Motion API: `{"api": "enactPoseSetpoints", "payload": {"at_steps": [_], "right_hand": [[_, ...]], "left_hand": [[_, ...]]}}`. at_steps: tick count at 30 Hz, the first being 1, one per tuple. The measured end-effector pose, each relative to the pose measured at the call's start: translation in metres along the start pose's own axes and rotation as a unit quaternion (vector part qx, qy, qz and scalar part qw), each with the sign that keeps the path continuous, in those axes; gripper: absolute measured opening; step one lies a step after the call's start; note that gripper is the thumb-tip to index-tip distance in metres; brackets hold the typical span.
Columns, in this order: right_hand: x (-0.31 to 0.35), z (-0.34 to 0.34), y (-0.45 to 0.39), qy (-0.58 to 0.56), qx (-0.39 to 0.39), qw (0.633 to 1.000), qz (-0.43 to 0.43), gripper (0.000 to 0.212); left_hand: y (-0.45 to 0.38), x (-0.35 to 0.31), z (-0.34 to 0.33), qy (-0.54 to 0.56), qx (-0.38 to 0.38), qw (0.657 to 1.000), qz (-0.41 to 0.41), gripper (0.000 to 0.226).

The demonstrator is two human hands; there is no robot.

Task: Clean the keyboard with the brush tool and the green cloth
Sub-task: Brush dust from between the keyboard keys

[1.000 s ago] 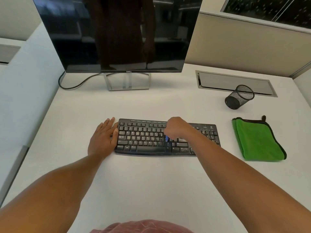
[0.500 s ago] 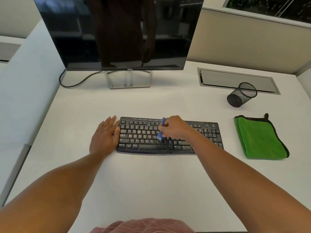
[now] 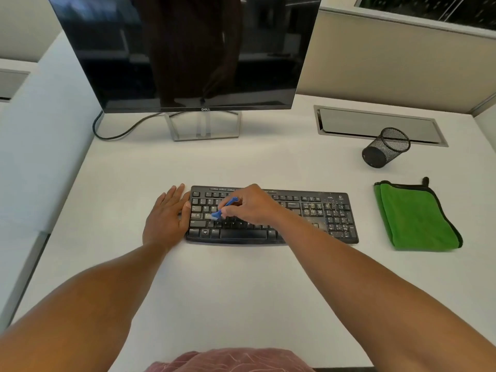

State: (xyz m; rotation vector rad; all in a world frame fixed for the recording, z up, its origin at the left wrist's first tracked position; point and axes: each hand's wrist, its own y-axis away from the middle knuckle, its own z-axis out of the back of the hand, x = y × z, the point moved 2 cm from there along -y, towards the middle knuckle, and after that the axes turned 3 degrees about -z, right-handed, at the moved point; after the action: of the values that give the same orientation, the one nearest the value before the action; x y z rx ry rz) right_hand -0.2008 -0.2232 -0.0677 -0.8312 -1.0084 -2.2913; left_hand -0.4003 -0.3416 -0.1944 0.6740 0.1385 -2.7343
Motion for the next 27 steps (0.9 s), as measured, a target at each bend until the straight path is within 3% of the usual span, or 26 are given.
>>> {"api": "enactPoseSetpoints", "payload": {"at_steps": [4,12,18,24,27], "right_hand": [[0.014,-0.020,-0.013,0.063,0.018,0.997,0.033,0.017],[0.000,-0.004,-0.012,0.194,0.061,0.979,0.001,0.016],[-0.014,0.036,0.000,0.358,0.095,0.927,-0.061,0.019],[0.006,0.022,-0.006,0.204,0.067,0.977,-0.013,0.016],[-0.001,0.015,-0.005,0.205,0.072,0.976,-0.012,0.015]], "left_hand": [[0.000,0.000,0.001,0.002,-0.001,1.000,-0.001,0.061],[-0.001,0.002,-0.001,-0.009,0.004,1.000,-0.003,0.061],[-0.001,0.002,-0.002,-0.009,0.006,1.000,-0.003,0.060],[0.000,0.001,-0.001,-0.003,-0.001,1.000,-0.006,0.059],[0.000,0.001,-0.001,-0.004,0.000,1.000,-0.007,0.059]]}}
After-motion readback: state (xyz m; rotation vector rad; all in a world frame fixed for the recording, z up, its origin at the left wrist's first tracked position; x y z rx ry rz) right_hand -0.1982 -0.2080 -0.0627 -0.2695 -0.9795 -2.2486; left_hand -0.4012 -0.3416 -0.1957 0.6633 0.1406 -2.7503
